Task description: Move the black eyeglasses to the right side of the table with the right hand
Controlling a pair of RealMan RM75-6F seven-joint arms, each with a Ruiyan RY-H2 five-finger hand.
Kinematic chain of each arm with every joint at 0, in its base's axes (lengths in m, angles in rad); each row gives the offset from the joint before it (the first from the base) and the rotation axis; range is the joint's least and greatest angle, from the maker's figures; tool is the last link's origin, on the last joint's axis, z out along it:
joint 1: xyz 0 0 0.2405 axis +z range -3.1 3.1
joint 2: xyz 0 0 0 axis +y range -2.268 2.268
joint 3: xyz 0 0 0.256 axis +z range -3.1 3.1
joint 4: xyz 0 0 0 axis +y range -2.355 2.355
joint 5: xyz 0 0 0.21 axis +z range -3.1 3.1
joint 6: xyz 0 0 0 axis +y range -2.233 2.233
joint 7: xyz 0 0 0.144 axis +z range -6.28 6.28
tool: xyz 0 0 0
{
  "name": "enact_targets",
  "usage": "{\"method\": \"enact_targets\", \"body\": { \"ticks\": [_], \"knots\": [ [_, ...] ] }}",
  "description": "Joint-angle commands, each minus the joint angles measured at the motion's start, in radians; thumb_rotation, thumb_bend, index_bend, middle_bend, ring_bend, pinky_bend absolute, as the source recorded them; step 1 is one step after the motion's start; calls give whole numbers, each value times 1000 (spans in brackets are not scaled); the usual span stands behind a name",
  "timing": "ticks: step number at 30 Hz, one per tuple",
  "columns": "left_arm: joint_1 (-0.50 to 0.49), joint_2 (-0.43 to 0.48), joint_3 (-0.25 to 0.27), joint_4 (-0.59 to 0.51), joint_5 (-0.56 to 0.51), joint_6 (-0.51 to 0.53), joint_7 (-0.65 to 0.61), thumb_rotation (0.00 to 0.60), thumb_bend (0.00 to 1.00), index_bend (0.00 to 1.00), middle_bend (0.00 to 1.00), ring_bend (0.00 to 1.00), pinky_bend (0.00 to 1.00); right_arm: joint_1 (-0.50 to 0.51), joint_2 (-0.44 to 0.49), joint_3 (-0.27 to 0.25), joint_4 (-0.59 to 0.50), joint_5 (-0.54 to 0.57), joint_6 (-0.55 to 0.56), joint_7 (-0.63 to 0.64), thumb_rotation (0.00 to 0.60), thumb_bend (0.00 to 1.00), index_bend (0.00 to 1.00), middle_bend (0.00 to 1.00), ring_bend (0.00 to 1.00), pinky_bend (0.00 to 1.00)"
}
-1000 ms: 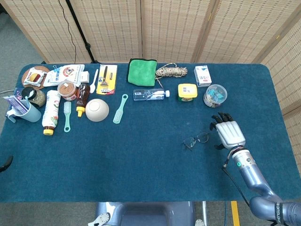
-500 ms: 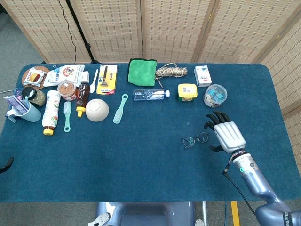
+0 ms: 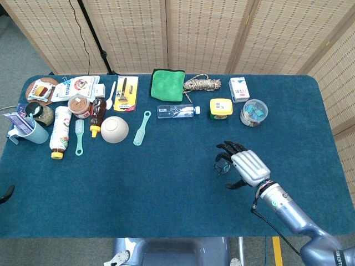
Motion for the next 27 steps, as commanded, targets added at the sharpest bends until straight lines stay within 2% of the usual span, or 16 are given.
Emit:
{"method": "enact_targets", "body": {
  "ticks": [1,7,13,22,27],
  "knots": [
    [1,0,0,2,-1,0,-2,570,245,58,0,0,0,60,-13,40,47,-49,-121,225,600,23,304,121,62,168],
    [4,1,-1,9,-6,1,-8,571,244,58,0,0,0,114,-50,63,164,-92,-231,486,600,24,296,128,97,237],
    [3,1,-2,10,-7,-1,-6,570,245,58,0,0,0,163,-74,65,247,-140,-315,681,600,24,295,154,139,259],
    [4,2,-3,8,-11,-2,0,570,245,58,0,0,0,226,-111,38,348,-211,-397,900,600,24,306,188,176,285],
    [6,3,-4,8,-14,-1,1,570,245,58,0,0,0,246,-115,13,379,-249,-412,975,600,23,318,206,206,313]
  ]
}}
